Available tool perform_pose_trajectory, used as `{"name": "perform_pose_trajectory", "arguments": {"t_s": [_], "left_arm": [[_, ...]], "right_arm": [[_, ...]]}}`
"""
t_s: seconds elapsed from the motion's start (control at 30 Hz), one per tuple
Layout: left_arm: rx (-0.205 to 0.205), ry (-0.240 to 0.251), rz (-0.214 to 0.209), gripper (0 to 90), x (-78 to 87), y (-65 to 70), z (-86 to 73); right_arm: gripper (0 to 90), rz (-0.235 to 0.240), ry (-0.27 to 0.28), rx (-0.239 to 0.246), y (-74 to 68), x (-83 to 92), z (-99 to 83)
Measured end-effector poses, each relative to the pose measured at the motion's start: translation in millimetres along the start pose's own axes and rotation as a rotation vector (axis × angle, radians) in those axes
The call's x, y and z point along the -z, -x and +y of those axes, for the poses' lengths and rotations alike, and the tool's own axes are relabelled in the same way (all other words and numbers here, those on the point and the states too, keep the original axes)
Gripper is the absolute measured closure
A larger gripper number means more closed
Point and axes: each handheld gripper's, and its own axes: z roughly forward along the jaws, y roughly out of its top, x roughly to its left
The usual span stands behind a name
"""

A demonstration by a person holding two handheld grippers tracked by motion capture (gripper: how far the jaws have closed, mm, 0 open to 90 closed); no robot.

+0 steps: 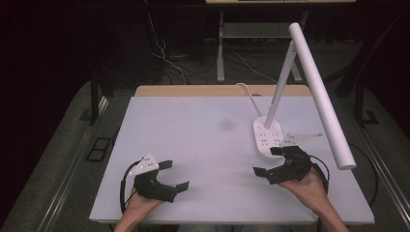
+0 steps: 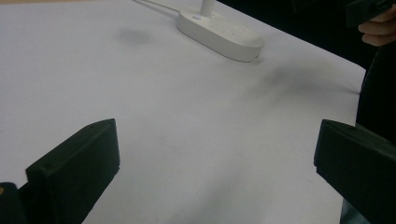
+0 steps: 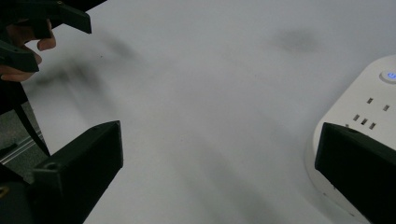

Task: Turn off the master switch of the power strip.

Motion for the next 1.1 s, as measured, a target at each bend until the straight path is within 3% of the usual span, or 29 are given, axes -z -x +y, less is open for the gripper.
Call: {"name": "perform_pose_trajectory", "arguments": {"t_s": [0.47,1.1], "left_arm": [[0.001,0.004,0.003,0.0,0.0,-0.4,0.0],[0.003,0.004,0.011,0.0,1.5,-2.4,0.4]], "right_arm": [[0.5,0.001,-0.015,-0.007,4.2,-13.2,15.9],[0.5,-0.015,-0.053,0.028,7.0,-31.0,48.3]]}}
